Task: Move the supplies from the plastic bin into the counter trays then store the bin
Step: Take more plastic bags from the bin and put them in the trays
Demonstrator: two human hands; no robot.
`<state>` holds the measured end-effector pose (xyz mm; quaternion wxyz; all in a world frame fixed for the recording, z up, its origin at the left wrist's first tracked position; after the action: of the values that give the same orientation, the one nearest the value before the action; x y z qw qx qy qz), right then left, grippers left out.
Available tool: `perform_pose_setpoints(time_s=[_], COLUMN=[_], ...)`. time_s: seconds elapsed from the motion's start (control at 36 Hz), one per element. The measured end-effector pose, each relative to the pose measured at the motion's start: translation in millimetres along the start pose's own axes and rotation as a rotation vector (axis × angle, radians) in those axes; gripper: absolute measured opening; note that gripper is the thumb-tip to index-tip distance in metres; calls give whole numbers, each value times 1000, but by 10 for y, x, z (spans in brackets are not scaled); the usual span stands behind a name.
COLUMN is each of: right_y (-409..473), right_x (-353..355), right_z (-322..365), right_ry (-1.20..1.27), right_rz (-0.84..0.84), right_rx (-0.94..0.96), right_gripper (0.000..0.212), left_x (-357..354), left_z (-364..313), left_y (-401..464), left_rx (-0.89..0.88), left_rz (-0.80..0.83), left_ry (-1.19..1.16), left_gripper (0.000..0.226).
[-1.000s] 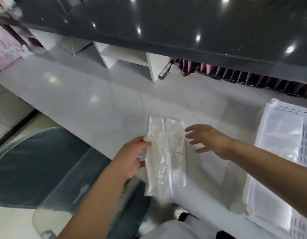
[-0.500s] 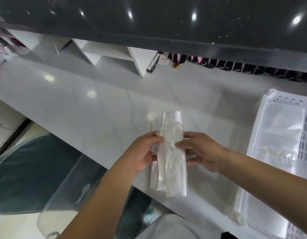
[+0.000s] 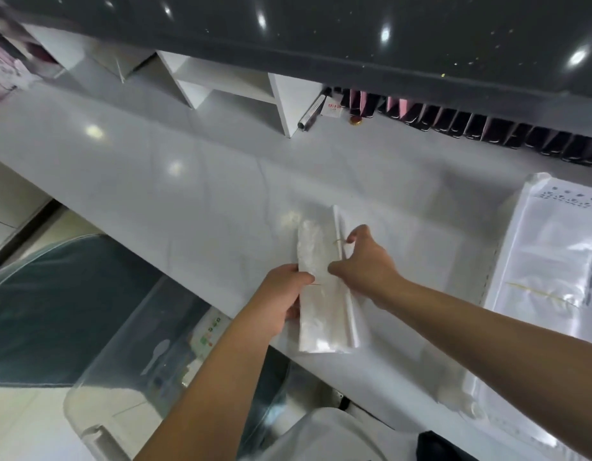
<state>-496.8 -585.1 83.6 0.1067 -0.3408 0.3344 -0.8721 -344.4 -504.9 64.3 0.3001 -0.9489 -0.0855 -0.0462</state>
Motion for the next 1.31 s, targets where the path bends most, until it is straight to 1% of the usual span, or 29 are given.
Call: perform_pose_setpoints(time_s=[0.14, 0.19, 0.22, 0.28, 0.36, 0.39, 0.47, 0.56, 0.61, 0.72, 0.81, 0.83, 0.86, 0.89, 0.92, 0.94, 0.97, 1.0, 1.03, 1.08, 1.17, 1.25, 1.31], right_y=[-105, -141, -152, -158, -177, -199, -274, -368, -413, -456, -506, -533, -562, -593, -633, -695, -778, -863, -942, -1068, -1229, -1384, -1531], right_x=[-152, -177, -189, -202, -208, -218, -273, -349, -358, -230, 34, 129, 194, 222, 218, 186, 149, 110, 78, 32, 27, 57, 93], right_z=[11, -11, -30, -74, -110, -115, -146, -203, -221, -278, -349, -377, -406, -434, -456, -453, -435, -407, -387, -383, -416, -490, -523], right_ry=[5, 23, 60, 172, 353, 386, 475, 583, 615, 660, 700, 702, 714, 739, 766, 781, 782, 775, 769, 771, 795, 815, 827], right_rz=[94, 123, 151, 213, 292, 308, 352, 431, 446, 377, 242, 201, 194, 229, 299, 395, 492, 571, 624, 667, 642, 557, 499], right_rx=[22, 39, 32, 6, -39, -46, -57, -97, -99, -64, 6, 26, 33, 23, 5, -4, 3, 21, 40, 73, 118, 133, 148], right_gripper=[62, 62, 58, 44, 16, 13, 21, 19, 19, 18, 14, 21, 33, 46, 58, 65, 64, 57, 49, 41, 37, 42, 39], left_x=[-13, -30, -34, -45, -62, -65, -57, -32, -27, 12, 82, 95, 100, 96, 82, 58, 28, -11, -51, -117, -168, -203, -243], left_z=[-78, -96, -91, -75, -78, -86, -92, -79, -69, -100, -177, -219, -265, -318, -379, -446, -516, -586, -648, -735, -816, -843, -845], left_y=[-52, -79, -89, -102, -91, -90, -73, -81, -104, -193, -263, -289, -317, -345, -375, -406, -443, -481, -520, -603, -712, -842, -945], left_rx=[-50, -73, -78, -83, -100, -105, -114, -116, -116, -154, -200, -212, -224, -240, -260, -285, -314, -343, -369, -406, -446, -455, -466], left_rz=[14, 21, 16, 12, 12, 9, 2, 10, 24, 71, 99, 109, 122, 140, 162, 189, 221, 254, 287, 348, 431, 506, 549], left_ry=[-91, -125, -151, -191, -149, -128, -80, -78, -92, -113, -225, -275, -319, -353, -379, -398, -409, -416, -422, -440, -444, -435, -420], left_gripper=[30, 26, 24, 21, 25, 27, 33, 38, 41, 41, 40, 40, 40, 41, 42, 44, 46, 46, 46, 45, 47, 49, 47])
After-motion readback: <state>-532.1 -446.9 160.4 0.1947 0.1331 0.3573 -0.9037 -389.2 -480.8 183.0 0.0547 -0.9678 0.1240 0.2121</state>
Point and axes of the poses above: each hand's wrist, its own y-axis towards the middle knuckle, its own x-axis out of the back of the hand, z = x × y, the point moved 10 cm from there along y, towards the middle knuckle, and after that the axes turned 15 degrees about -x, right-handed, at the moved point
